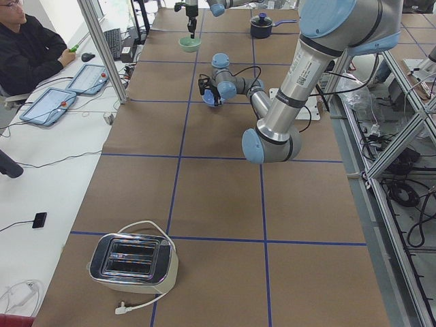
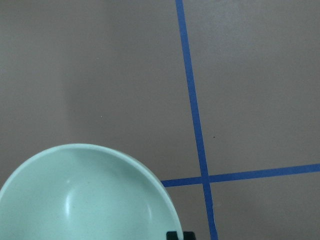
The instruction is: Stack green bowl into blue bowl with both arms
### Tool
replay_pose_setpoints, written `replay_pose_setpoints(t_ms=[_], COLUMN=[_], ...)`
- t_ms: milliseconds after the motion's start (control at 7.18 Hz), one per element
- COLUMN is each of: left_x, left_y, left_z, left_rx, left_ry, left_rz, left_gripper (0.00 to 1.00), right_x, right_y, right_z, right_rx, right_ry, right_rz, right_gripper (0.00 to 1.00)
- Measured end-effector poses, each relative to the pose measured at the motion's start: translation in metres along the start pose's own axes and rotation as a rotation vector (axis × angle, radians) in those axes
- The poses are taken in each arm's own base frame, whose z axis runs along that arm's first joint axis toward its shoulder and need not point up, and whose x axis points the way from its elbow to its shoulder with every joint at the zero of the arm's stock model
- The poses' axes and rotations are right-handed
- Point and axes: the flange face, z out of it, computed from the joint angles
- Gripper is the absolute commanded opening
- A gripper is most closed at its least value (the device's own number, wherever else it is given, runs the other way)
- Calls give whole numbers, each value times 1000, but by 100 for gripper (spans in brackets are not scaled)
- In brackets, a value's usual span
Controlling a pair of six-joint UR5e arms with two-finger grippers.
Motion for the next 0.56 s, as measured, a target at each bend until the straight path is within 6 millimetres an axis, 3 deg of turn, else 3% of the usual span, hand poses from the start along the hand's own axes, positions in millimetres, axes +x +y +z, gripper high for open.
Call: replay_pose_setpoints(t_ms=[139,418,557], left_x=[-1,-11,-23], left_y=[1,5,6], left_z=[-2,-18,-36], left_rx=[0,-6,-13], left_ry=[3,14,14], left_rz=[1,13,36], left_gripper=[97,98,98], right_x=[-2,-19,-42], right_y=[0,7,17], right_z=[0,2,5], right_rx=[-1,-4,-1], right_ry=[-1,-12,-19], right_rz=[0,12,29], right_gripper=[0,0,0])
